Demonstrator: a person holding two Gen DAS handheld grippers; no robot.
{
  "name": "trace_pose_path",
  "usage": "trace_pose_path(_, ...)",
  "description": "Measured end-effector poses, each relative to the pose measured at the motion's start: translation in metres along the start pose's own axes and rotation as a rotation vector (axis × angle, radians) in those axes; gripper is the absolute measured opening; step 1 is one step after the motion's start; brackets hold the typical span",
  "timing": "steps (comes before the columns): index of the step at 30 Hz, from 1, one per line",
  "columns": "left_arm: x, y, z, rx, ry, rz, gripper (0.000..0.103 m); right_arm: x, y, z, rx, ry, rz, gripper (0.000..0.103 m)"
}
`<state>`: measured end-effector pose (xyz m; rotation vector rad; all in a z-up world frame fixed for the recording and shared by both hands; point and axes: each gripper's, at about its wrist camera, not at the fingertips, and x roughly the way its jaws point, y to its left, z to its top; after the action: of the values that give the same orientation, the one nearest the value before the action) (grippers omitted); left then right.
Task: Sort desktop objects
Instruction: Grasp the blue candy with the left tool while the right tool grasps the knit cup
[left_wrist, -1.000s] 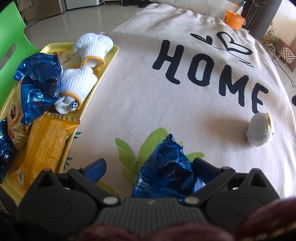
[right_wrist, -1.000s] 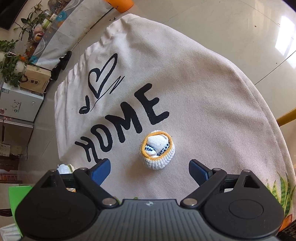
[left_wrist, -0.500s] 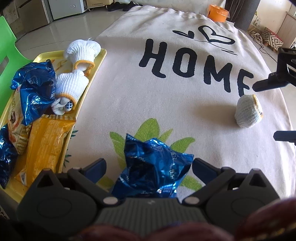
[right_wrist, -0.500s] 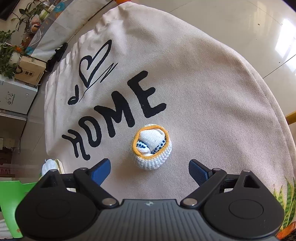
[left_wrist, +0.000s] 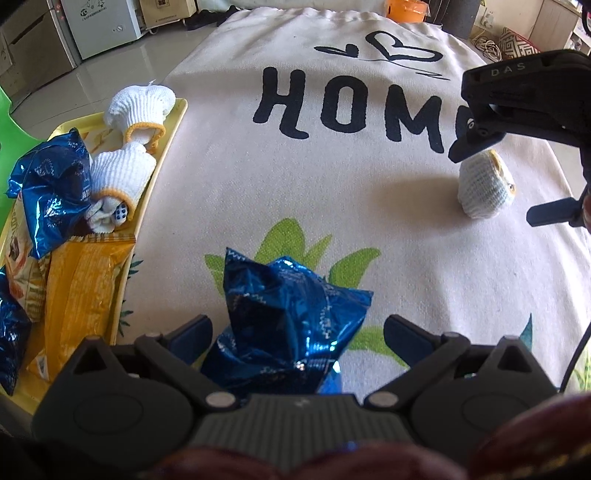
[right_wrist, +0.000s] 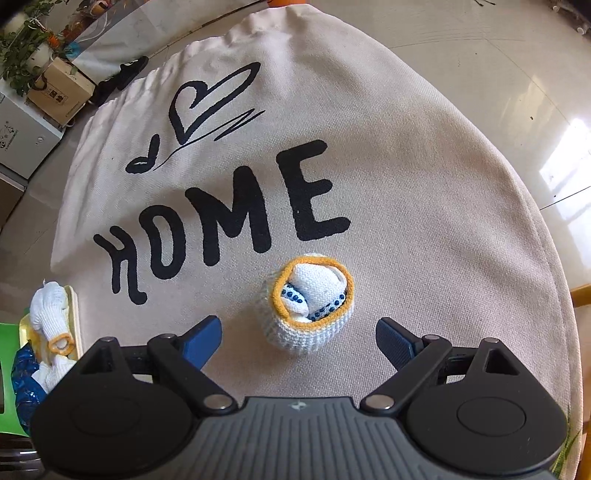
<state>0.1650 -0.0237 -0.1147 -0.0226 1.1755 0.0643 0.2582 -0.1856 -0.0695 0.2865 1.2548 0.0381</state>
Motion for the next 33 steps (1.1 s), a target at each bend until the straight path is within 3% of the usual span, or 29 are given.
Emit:
trace_pose_path(4,0.014,0.006,-0.003,-0.013,0.051,0.030,0.103,0.009,0.005,-0.003,-0.022,0.000,-0.030,0.091)
trace_pose_path(16,0.016,0.013,-0.006,-0.043,0.040,0.007,0.103,0.028,0.009,-0.009,-0.023,-0.017,-0.083,0.092)
trace_pose_path(24,0.014,0.016,-0.009,-0.045,0.033,0.007,0.103,0.037,0.026,-0.016,-0.143,-0.051,-0.190,0.092)
trace_pose_path(33,0.014,0.017,-0.008,-0.043,0.024,0.007,0.103,0.046,0.028,-0.018,-0.164,-0.087,-0.221,0.101)
